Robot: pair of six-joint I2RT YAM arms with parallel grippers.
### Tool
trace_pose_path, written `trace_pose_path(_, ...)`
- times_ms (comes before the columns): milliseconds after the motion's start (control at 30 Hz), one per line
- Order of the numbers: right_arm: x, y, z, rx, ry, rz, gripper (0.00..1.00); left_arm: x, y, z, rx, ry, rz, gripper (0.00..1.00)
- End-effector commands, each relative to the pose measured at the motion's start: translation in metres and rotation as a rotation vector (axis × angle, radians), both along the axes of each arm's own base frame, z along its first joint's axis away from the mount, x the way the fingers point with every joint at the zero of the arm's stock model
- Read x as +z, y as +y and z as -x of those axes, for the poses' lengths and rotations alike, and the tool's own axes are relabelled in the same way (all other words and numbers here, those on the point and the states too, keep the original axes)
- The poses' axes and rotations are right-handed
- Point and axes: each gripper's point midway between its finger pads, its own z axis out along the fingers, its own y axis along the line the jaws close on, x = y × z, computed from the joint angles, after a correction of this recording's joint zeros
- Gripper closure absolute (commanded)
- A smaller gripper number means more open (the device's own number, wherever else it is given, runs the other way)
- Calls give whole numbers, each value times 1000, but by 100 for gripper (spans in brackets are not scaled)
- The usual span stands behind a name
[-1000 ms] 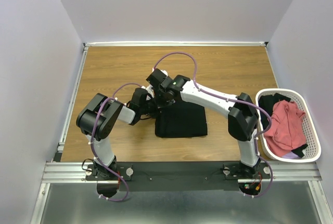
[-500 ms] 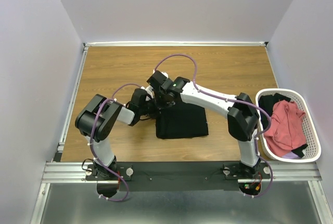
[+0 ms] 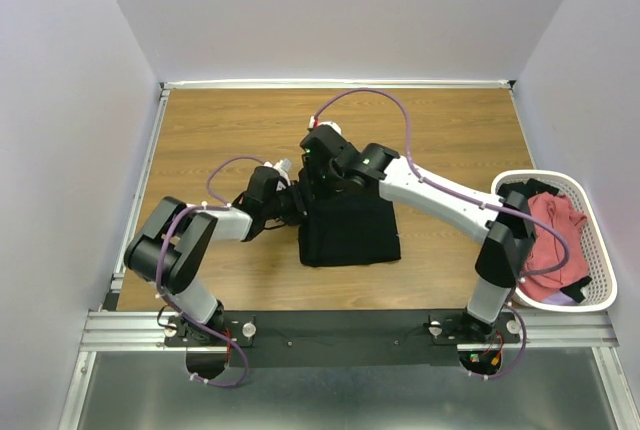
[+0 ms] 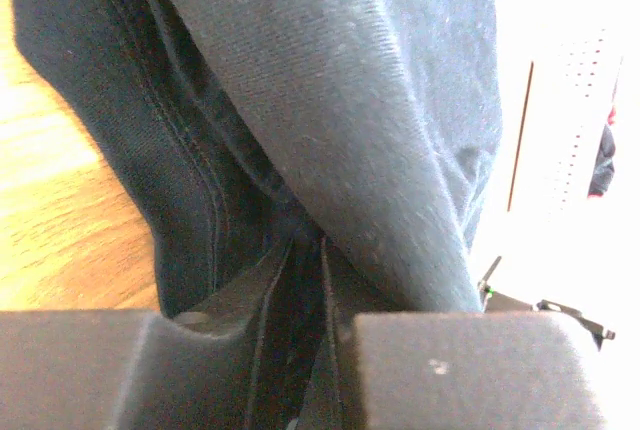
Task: Fold and stack the t-shirts
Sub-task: Fold the tshirt
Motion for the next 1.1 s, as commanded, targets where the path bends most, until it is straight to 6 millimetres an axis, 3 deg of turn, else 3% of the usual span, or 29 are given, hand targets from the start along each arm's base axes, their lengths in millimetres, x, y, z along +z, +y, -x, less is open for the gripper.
trace_pose_path(0, 10, -19, -1, -41, -72, 28, 52, 8, 15, -7, 61, -35, -82, 71)
trace_pose_path(233, 8, -53, 5, -65, -116, 88, 49, 7, 51, 14, 159, 8, -198, 59)
trace_pose_path(333, -1, -68, 10, -57, -105, 117, 49, 14, 77, 22, 240, -6, -279, 47)
trace_pose_path(367, -4, -72, 10, -61, -101, 122, 49, 29, 82, 21, 264, -44, -278, 38)
trace_pose_path(467, -14, -90, 15, -64, -82, 135, 50, 44, 98, 26, 300, -65, -333, 23)
trace_pose_path(500, -17, -94, 16, -63, -68, 128, 50, 64, 97, 23, 307, -112, -315, 21)
trace_pose_path(533, -19, -98, 16, -65, -60, 126, 50, 70, 97, 24, 286, -128, -318, 18)
trace_pose_path(567, -25, -107, 18, -68, -46, 127, 50, 77, 95, 27, 267, -132, -314, 7)
trace_pose_path(600, -28, -109, 21, -58, -28, 117, 50, 78, 88, 33, 221, -122, -294, 6)
trace_pose_path(900, -42, -128, 38, -35, 88, -36, 53, 38, 45, 81, -74, 12, -283, 5)
trace_pose_path(1067, -56, -136, 46, -29, 145, -60, 54, 26, 36, 89, -128, 45, -303, 10)
